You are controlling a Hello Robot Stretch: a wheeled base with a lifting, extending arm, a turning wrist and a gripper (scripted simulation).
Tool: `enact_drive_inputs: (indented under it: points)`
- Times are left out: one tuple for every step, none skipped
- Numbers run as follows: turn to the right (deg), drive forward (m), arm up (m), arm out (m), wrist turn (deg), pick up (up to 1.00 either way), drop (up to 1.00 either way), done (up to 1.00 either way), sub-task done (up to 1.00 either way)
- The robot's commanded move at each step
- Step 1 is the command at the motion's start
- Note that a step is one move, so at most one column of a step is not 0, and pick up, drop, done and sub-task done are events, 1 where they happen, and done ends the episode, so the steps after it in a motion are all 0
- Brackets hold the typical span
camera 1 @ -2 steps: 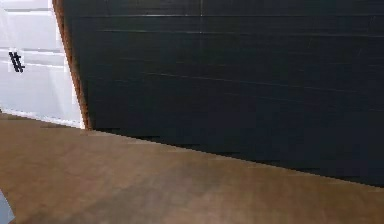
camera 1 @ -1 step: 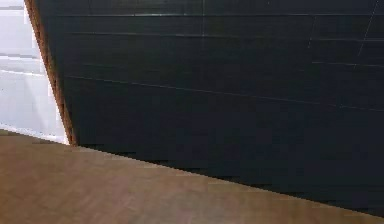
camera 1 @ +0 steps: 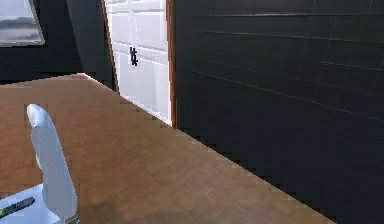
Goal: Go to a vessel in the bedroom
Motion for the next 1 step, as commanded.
enact_drive_inputs:
  points:
    - [-3.0,0.00,0.00,0.00,0.0,0.00,0.00,0.00,0.00]
